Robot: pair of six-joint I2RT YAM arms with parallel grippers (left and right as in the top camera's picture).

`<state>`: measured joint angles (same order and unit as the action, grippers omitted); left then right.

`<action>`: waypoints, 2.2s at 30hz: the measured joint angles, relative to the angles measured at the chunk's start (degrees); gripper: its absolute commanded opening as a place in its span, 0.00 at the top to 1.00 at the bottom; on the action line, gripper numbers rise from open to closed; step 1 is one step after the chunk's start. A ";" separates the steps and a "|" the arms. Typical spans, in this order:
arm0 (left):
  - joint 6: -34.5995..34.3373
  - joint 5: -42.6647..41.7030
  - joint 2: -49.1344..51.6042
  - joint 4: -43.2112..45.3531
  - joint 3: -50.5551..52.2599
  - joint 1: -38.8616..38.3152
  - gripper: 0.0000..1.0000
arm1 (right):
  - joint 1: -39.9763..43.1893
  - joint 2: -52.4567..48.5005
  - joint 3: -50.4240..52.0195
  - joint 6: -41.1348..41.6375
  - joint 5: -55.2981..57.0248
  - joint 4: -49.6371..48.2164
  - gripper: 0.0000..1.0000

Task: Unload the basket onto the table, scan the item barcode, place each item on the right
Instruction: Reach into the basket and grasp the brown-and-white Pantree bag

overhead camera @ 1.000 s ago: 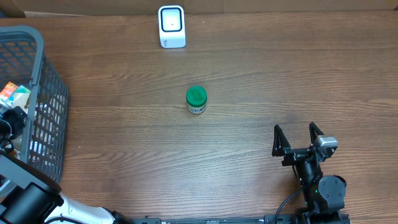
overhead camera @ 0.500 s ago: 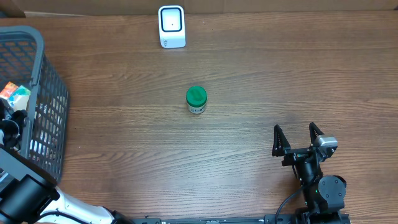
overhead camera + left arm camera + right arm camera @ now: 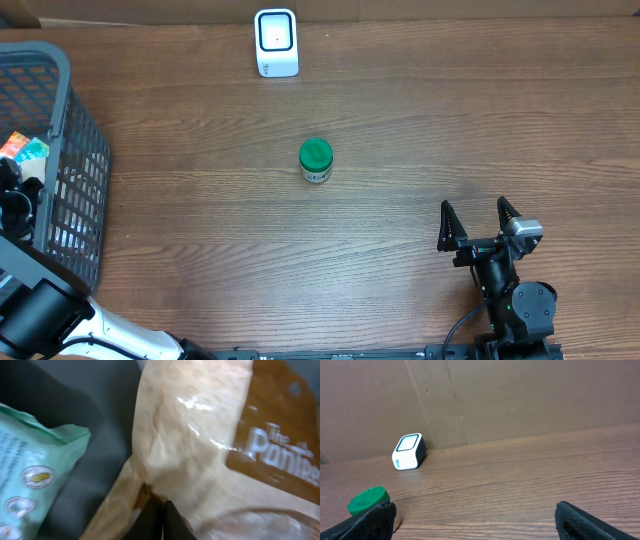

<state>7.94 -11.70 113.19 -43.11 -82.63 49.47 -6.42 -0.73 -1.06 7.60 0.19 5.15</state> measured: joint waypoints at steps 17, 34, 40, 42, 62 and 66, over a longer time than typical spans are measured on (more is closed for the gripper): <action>1.70 0.13 0.09 -16.50 -15.28 0.00 0.05 | 0.00 0.00 0.00 0.02 0.02 0.00 0.00; 6.27 0.13 0.20 -3.13 -3.69 1.29 0.00 | 0.00 0.00 0.00 -0.07 0.02 0.00 0.00; 7.50 -0.33 2.67 -2.36 -3.63 1.29 0.00 | 0.00 0.00 0.00 -0.09 0.00 0.00 0.00; 7.67 -1.75 3.65 -2.34 -3.63 1.31 0.03 | 0.00 0.00 0.00 -0.09 0.02 -0.02 0.00; 7.02 -10.36 4.96 -5.25 -5.03 1.62 0.96 | 0.00 0.00 0.00 -0.13 0.00 0.00 0.00; 6.99 -9.55 5.73 -9.11 -7.52 1.62 0.96 | 0.00 0.00 0.00 -0.11 0.00 -0.02 0.00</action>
<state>14.94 -21.26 118.91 -52.23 -90.15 51.09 -6.42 -0.73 -1.06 7.49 0.19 5.13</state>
